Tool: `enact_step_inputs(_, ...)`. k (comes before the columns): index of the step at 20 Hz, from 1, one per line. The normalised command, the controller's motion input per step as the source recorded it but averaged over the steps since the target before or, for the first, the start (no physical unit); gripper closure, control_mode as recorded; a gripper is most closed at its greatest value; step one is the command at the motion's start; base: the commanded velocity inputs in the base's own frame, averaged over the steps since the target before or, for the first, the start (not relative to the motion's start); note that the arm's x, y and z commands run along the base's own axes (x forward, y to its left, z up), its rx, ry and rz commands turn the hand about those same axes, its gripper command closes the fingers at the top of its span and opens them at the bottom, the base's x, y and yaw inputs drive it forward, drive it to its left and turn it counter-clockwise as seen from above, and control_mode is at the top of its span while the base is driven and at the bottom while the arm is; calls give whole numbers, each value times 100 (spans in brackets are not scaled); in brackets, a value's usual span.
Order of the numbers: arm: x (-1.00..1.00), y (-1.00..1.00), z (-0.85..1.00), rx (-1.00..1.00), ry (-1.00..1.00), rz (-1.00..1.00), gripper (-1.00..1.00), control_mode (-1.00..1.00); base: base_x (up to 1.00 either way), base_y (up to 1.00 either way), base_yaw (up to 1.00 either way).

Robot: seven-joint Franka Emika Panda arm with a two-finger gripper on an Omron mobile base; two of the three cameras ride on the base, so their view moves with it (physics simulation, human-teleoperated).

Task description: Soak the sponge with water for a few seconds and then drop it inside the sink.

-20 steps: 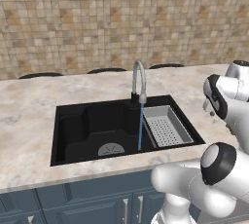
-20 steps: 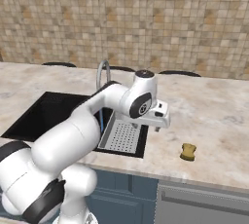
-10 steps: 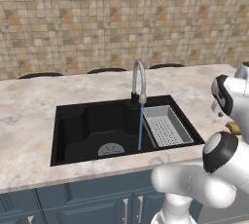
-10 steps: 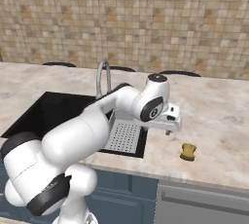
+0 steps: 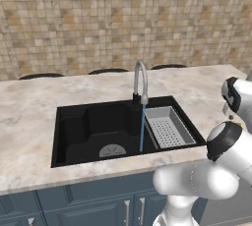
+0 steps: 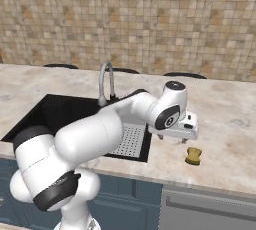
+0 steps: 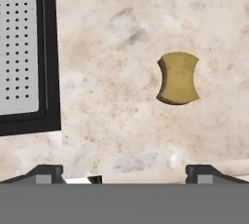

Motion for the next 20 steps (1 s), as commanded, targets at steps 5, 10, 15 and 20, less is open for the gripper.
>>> enact_step_inputs(5,7,-34,-25,0,0,0,-100,-100,0,0,0)
enact_step_inputs(10,16,-35,-24,0,0,0,-100,-100,0,0,0)
enact_step_inputs(15,13,-22,-16,0,0,0,-100,-100,0,0,0)
enact_step_inputs(20,17,-16,-6,0,0,0,-100,-100,0,0,0)
